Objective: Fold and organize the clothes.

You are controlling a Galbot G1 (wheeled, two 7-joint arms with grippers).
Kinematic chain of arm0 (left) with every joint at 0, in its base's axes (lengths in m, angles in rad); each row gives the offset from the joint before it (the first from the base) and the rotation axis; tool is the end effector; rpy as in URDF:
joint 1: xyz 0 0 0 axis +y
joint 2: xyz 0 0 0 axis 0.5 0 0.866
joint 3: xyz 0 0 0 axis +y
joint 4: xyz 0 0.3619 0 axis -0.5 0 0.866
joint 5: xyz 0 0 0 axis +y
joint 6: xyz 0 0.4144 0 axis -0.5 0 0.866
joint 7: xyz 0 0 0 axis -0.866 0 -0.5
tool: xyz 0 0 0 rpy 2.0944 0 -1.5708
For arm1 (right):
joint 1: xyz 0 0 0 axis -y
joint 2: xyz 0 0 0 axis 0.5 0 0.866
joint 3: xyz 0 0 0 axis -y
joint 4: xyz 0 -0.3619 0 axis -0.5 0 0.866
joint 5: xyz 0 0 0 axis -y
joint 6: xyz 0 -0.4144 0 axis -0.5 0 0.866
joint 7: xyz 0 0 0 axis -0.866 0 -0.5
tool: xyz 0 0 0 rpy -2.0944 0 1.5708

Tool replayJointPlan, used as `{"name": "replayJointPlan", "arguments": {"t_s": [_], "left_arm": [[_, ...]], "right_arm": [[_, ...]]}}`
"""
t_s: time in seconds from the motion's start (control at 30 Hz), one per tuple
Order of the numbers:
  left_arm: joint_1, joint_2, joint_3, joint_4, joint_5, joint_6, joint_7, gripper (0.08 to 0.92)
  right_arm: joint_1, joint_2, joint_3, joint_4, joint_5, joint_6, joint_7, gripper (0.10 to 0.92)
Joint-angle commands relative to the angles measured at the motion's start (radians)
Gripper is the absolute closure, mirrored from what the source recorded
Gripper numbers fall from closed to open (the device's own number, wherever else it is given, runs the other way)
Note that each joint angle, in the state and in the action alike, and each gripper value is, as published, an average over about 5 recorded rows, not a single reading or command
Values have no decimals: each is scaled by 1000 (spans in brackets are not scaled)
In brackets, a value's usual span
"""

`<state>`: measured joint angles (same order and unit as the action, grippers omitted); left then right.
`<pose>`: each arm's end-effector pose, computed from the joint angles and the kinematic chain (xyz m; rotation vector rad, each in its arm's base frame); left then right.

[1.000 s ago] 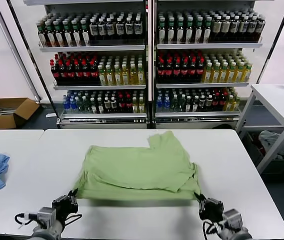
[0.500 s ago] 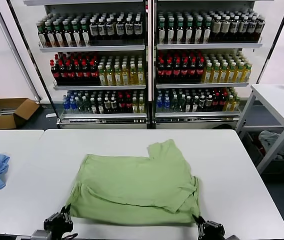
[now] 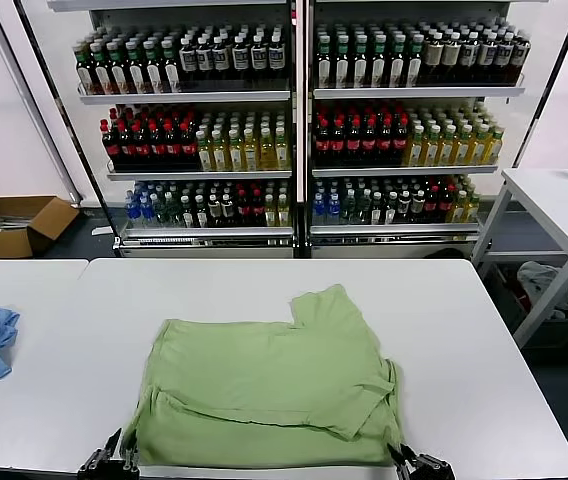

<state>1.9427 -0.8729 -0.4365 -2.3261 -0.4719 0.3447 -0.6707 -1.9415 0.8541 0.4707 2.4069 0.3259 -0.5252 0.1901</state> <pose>0.1282 0.0299 -0.2824 0.1710 -2.5447 -0.3223 0.1342 -0.0247 -0.2480 0.4298 -2.4313 0.4049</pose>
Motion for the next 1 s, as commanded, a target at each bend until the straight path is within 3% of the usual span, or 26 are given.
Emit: {"name": "replayJointPlan", "arguments": {"t_s": [0.03,0.27,0.43,0.57,0.67,0.87,1.0], "left_arm": [[53,-4,-4,-24,53,-18,-41,649],[8,-6,-46,-126,90,-25,-38,442],[-224,-1,-53,-119,38,-50,90,303],[-380,7,-43,-12,-25,-91,242,203],[-469,10,-35,91,-78,-114,328,181],[-604,23,-11,247,-188,-64,445,177],[-659,33,15,313,-211,1,475,177]], "right_arm": [[-41,-5,37,35,6,-5,12,647],[-93,-35,225,111,128,-6,48,448],[117,-69,308,64,268,51,-1,309],[429,-90,165,-116,297,152,-87,228],[683,-80,-8,-279,322,189,-112,206],[1150,-22,-324,-601,414,148,-110,203],[1344,33,-488,-768,431,81,-111,203]]}}
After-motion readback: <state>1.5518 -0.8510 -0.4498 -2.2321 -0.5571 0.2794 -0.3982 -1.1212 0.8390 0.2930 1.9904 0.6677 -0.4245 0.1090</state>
